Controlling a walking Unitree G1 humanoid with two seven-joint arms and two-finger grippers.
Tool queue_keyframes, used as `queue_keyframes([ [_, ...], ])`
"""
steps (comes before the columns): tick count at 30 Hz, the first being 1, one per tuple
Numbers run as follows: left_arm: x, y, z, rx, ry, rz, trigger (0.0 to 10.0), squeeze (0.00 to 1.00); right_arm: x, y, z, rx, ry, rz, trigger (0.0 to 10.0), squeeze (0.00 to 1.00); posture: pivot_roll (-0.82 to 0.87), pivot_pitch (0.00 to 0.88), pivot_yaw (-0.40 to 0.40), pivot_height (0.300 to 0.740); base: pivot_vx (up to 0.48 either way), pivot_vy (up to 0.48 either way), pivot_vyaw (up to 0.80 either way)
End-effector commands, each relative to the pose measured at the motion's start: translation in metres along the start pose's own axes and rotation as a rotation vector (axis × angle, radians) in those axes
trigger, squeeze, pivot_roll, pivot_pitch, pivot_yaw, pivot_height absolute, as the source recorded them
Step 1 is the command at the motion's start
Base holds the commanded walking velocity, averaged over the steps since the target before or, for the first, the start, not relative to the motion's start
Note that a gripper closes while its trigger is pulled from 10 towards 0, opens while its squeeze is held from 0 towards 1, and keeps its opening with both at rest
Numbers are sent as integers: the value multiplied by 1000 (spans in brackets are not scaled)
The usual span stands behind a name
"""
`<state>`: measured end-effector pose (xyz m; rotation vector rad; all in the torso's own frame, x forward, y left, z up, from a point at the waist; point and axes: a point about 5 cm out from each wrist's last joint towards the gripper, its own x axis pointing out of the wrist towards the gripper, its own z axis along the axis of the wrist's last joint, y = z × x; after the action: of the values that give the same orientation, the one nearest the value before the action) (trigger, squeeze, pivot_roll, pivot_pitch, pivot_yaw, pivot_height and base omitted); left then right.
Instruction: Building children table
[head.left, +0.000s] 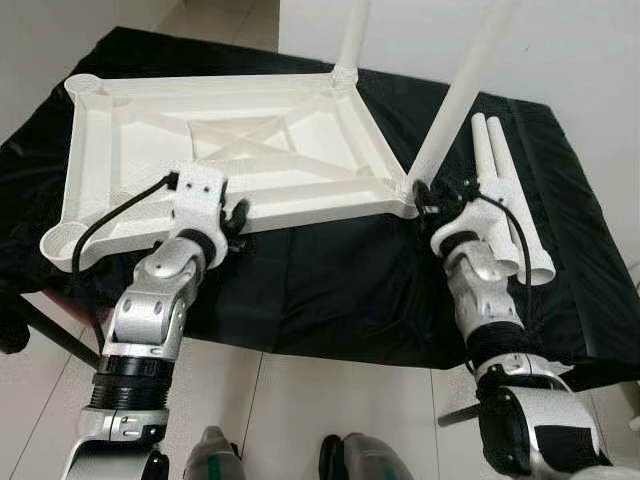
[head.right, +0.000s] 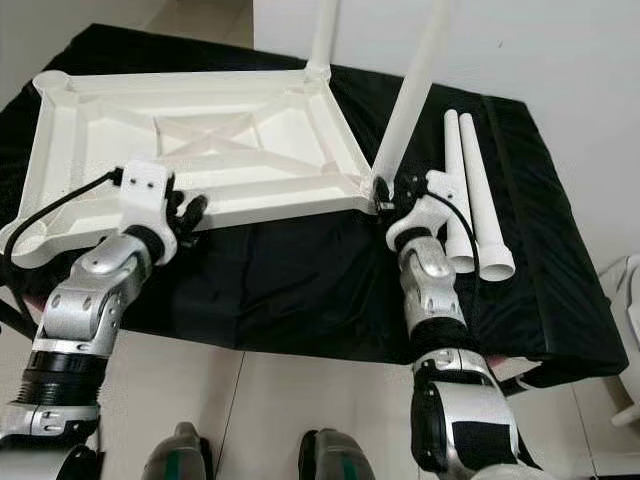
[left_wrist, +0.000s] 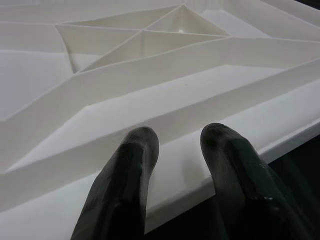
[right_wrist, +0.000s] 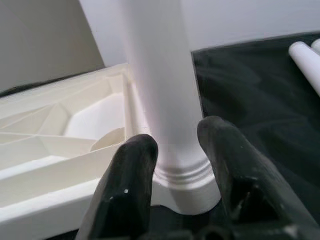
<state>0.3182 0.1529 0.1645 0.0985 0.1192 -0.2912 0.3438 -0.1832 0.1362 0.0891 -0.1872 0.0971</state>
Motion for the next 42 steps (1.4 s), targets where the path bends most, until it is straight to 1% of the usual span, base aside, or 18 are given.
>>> queue_keyframes([
  [1,2,0,-1,-2,-6,-25,10000,0,-8,6,1,-6,-21,19,10000,0,3,80,-72,740,0,0,0],
  [2,2,0,-1,-2,-6,-25,10000,0,-8,6,1,-6,-21,19,10000,0,3,80,-72,740,0,0,0],
  [3,3,1,-1,11,-3,-40,10000,894,-15,9,1,-13,-28,34,10000,208,-4,80,-66,740,0,0,0],
  [5,3,2,-1,23,-1,-47,10000,894,-19,12,1,-18,-32,45,10000,208,-7,81,-65,740,0,0,0],
  [6,3,2,-1,25,-1,-79,10000,1000,-23,14,0,-16,-34,53,10000,831,-14,82,-60,740,0,0,0],
  [8,3,2,-1,25,-1,-79,10000,1000,-23,14,0,-16,-34,53,10000,831,-14,82,-60,740,0,0,0],
  [9,2,-1,-4,75,11,-140,10000,1000,-32,20,-2,-14,-20,74,10000,749,-14,84,-62,740,0,0,0],
  [10,2,-1,-5,98,16,-161,10000,1000,-36,22,-3,-12,-13,79,10000,725,-14,84,-62,740,0,0,0],
  [11,3,-4,-8,123,26,-197,10000,1000,-39,23,-5,-15,-3,86,10000,325,-12,88,-62,740,0,0,0],
  [13,3,-6,-10,136,33,-222,10000,1000,-41,24,-6,-17,3,90,10000,325,-12,88,-62,740,0,0,0],
  [14,2,-10,-12,162,38,-253,10000,1000,-44,24,-8,-20,12,92,10000,8,-12,88,-64,740,0,0,0],
  [15,2,-14,-14,179,43,-305,10000,816,-47,23,-9,-26,22,95,10000,0,-12,88,-64,740,0,0,0],
  [18,2,-17,-15,189,45,-337,10000,816,-48,23,-10,-30,28,96,10000,0,-12,88,-64,740,0,0,0],
  [19,3,-17,-16,209,51,-346,10000,0,-50,22,-9,-31,32,94,10000,0,-18,88,-63,740,0,0,0],
  [22,7,-14,-19,262,71,-348,10000,0,-51,22,-7,-31,34,90,10000,0,-20,83,-61,740,0,0,0],
  [36,24,7,-21,310,119,-295,10000,0,-50,31,-2,-10,32,83,10000,0,-26,76,-48,740,0,0,0],
  [37,27,14,-23,330,165,-295,10000,0,-51,33,-1,-7,35,87,10000,0,-29,75,-46,740,0,0,0],
  [42,29,20,-25,342,223,-335,10000,0,-51,34,-1,-8,41,88,10000,0,-30,72,-41,740,0,0,0],
])
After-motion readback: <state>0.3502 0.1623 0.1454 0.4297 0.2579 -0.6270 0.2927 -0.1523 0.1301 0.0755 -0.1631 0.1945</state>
